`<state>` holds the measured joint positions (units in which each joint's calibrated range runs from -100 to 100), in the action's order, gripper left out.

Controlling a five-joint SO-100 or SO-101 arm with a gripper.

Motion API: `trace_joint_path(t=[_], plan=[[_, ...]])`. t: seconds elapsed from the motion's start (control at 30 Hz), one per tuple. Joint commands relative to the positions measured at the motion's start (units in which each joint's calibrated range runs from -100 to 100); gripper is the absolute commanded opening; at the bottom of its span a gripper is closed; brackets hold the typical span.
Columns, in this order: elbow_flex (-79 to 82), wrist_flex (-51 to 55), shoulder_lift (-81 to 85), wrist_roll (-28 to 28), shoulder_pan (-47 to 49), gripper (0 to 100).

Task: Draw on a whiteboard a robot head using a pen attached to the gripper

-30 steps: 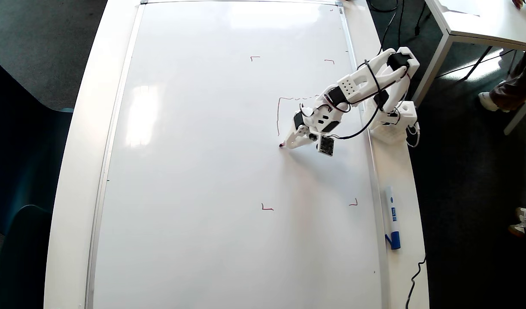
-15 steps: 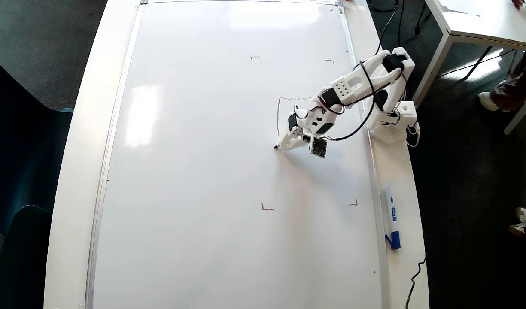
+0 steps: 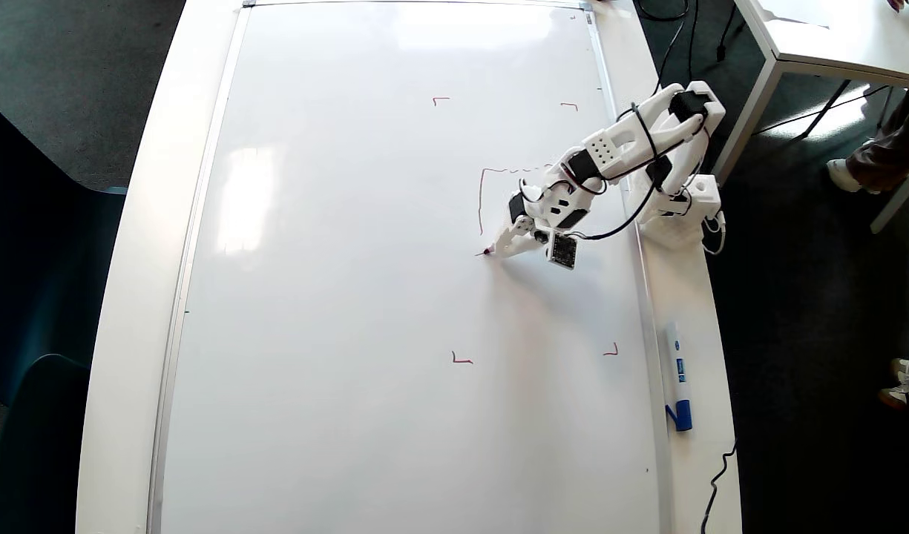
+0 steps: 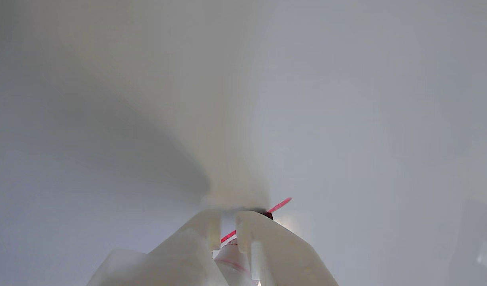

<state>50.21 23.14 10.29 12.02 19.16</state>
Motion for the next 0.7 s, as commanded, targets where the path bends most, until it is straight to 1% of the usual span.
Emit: trace_joint_path(t=[0.0, 0.4, 0.67], plan=[[1.86, -0.81, 6.86, -0.06, -0.26, 1], [6.94, -0.81, 8.95, -0.12, -2.62, 1], [6.49, -0.81, 8.37, -0.06, -2.69, 1]])
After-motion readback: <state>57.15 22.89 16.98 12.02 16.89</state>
